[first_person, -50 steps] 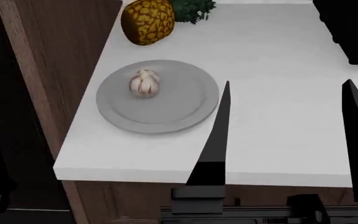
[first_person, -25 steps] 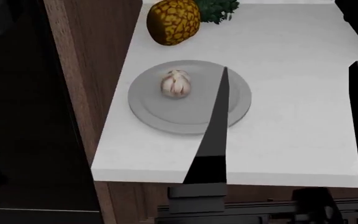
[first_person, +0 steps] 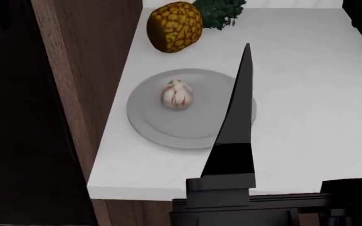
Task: Pick the garlic from the counter and place it in the microwave.
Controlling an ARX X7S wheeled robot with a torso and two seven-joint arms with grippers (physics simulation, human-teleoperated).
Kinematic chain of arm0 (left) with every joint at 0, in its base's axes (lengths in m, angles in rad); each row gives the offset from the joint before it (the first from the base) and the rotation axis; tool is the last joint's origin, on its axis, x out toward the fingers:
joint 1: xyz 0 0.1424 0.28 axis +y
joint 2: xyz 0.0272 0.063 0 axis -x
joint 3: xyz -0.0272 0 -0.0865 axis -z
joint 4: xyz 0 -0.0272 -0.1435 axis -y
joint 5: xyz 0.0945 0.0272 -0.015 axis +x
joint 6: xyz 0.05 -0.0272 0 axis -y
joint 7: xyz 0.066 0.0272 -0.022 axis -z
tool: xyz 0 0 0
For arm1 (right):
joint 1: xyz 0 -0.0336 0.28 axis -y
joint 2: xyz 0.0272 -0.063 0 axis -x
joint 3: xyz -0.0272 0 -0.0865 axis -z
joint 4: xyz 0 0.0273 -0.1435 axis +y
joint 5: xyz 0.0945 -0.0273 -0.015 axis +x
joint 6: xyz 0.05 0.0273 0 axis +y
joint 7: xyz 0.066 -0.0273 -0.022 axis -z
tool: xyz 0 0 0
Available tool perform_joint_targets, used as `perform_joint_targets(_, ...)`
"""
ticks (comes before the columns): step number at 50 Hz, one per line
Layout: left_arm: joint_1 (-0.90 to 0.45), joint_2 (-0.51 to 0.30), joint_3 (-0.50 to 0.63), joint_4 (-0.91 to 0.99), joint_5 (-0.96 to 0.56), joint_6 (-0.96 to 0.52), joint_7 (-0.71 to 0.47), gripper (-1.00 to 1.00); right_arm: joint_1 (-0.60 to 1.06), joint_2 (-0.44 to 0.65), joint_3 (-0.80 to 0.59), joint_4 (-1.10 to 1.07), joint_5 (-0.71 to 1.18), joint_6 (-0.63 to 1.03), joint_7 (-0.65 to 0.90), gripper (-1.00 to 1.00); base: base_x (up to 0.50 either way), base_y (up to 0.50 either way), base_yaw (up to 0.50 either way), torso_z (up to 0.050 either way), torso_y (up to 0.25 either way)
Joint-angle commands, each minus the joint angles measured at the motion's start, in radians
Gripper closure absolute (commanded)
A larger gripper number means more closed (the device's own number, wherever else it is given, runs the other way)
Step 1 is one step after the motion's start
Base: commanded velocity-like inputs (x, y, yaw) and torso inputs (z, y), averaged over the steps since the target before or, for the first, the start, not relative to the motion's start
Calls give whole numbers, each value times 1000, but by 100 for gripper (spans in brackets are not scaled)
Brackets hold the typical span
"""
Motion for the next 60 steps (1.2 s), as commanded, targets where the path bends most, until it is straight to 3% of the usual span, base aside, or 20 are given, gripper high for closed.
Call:
perform_joint_targets(1, -27, -11, 20, 0, -4, 5, 0, -100, 38, 2, -22, 0, 12, -14, 0, -100, 285, 0, 0, 0, 0)
perform_joint_targets(39, -28, -14, -11, 0, -22, -10, 0, -100, 38, -13, -8, 0, 17, -29, 0, -100, 134, 82, 0, 0, 0)
perform_joint_targets(43, -28, -16, -9, 0, -20, -10, 0, -100, 18, -51, -13, 0, 55, -54, 0, -100, 184, 0, 0, 0, 0)
perform_joint_targets(46, -28, -16, -22, 0, -28, -21, 0, -100, 110, -94, -83, 1, 136, -117, -9, -100, 0, 0, 0, 0, 5)
perform_joint_targets(51, -27, -16, -12, 0, -26, -18, 0, -100, 208, -95, -63, 130, 412, -100, -222, -100, 0, 0, 0, 0, 0)
perform_joint_targets(60, -27, -9, -31, 0, -49, -26, 0, -100, 189, -177, 74, 380, 743, 58, -581, -100, 0, 0, 0, 0, 0)
